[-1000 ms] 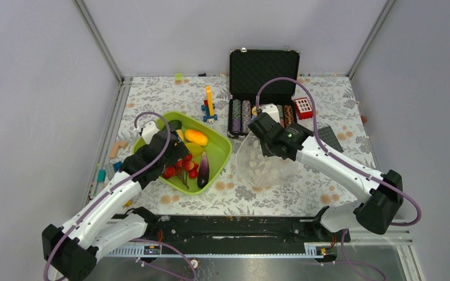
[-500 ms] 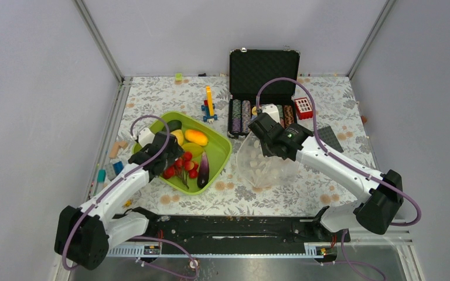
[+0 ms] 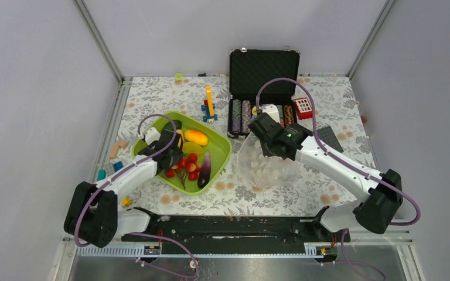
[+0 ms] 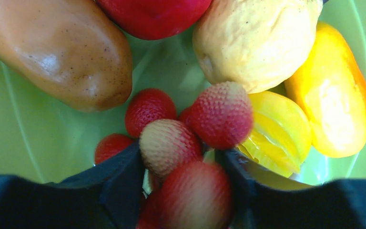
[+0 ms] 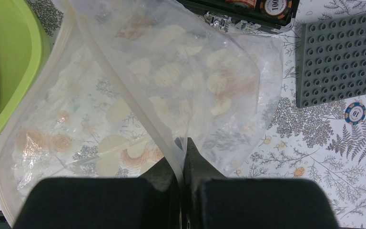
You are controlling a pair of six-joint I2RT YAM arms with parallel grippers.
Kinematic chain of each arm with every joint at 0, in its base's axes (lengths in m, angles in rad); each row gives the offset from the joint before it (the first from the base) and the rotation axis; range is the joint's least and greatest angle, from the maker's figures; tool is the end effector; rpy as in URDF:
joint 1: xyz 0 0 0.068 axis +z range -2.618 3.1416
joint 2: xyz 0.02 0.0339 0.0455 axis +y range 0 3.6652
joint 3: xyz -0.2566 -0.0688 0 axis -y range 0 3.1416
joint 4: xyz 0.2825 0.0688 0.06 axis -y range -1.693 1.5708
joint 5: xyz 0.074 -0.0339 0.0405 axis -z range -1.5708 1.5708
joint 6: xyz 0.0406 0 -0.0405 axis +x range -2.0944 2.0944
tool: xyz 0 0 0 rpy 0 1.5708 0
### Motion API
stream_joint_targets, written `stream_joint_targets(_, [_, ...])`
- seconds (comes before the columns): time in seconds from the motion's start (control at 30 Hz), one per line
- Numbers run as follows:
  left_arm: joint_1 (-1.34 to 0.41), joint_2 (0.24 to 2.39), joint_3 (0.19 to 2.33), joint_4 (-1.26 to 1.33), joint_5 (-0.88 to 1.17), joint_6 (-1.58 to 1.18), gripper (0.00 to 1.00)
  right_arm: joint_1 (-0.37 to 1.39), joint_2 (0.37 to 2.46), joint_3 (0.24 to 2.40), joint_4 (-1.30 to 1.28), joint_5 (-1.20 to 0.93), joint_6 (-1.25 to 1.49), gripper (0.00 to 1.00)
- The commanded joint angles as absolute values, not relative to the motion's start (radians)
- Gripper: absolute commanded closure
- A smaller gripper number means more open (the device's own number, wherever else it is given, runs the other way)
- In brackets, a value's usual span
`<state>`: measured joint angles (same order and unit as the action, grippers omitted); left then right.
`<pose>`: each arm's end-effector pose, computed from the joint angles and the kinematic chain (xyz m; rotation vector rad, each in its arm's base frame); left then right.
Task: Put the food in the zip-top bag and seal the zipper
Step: Pick up the fake fruit from the bin.
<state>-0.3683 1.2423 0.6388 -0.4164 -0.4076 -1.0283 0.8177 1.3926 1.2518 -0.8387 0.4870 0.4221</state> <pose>0.2503 -0.0794 0.1506 -0.9353 2.2860 -0.0577 0.2354 0.2233 0.2946 -0.2922 2.3775 -0.0603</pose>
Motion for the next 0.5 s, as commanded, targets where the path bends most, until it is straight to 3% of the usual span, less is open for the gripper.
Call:
stream_joint_targets(0.0, [-0.363, 1.254, 0.664, -0.393, -0.391, -1.024, 0.55, 0.808, 1.392, 1.255, -0.828, 0.521, 0.412, 1.00])
stream_joint_targets(0.27, [-0.363, 1.163, 0.668, -0.408, -0.361, -0.991, 0.80, 0.808, 1.371, 1.244, -0.829, 0.518, 0.417, 1.00])
stream_joint_targets(0.4, [-0.363, 1.093, 0.666, -0.399, -0.329, -0.960, 0.99, 0.808, 1.361, 1.241, -0.830, 0.516, 0.419, 1.00])
stream_joint_targets(0.47, [-0.363, 1.051, 0.666, -0.391, -0.314, -0.941, 1.00, 0.807, 1.355, 1.241, -0.829, 0.515, 0.419, 1.00])
